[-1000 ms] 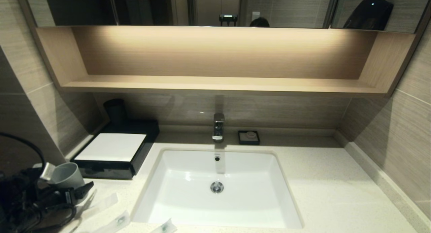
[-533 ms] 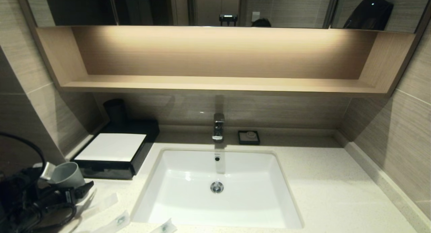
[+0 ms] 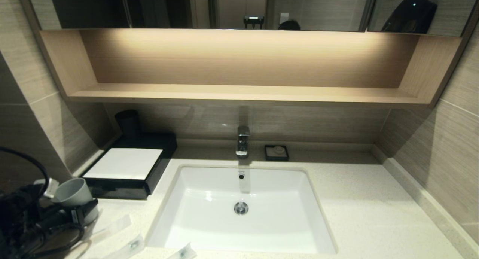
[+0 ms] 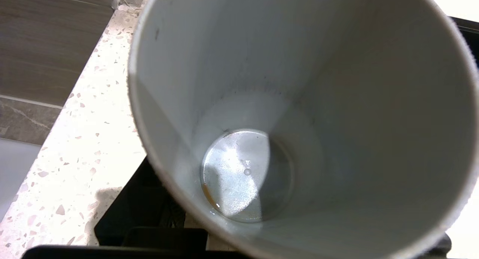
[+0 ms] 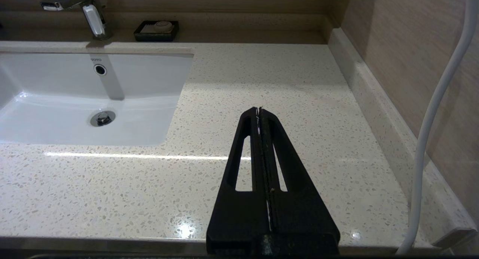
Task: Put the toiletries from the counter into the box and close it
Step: Pick up the cup
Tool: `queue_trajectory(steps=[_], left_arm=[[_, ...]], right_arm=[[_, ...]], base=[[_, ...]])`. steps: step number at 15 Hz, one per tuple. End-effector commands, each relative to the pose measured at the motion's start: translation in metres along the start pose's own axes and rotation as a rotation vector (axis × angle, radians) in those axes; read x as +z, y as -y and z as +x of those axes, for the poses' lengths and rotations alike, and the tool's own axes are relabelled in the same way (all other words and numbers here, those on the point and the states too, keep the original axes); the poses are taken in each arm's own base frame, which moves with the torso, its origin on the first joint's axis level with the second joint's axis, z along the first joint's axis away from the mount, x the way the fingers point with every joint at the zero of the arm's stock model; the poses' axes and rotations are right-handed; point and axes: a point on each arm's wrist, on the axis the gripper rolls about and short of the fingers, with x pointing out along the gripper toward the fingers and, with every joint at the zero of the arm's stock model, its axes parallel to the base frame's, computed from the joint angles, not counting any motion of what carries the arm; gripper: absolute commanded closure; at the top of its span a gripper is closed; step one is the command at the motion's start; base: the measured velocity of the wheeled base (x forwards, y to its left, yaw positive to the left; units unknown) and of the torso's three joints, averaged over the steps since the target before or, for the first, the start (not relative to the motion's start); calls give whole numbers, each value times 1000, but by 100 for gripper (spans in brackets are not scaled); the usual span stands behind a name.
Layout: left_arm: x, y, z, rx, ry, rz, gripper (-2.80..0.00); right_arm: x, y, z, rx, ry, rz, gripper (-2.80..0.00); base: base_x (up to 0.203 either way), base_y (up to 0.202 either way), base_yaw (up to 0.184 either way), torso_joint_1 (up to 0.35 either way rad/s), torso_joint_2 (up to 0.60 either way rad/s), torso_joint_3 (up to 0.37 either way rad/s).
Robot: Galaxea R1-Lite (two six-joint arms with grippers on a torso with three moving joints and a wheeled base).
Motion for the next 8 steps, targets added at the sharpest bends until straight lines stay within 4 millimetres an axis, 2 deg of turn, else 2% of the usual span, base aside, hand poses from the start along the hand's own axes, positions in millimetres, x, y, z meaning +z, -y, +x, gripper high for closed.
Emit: queue_trajectory(steps=[1,5,8], left_arm=[[0,0,0,-4,5,4,0],[6,1,-4,-1,28,10,0],[25,5,-18,7,100,21,0]], right_arm=[[0,0,0,0,0,0,0],[0,0,0,0,0,0,0],[0,0,0,0,0,0,0]], base=[[0,0,0,0,0,0],[0,0,0,0,0,0],[0,0,0,0,0,0]])
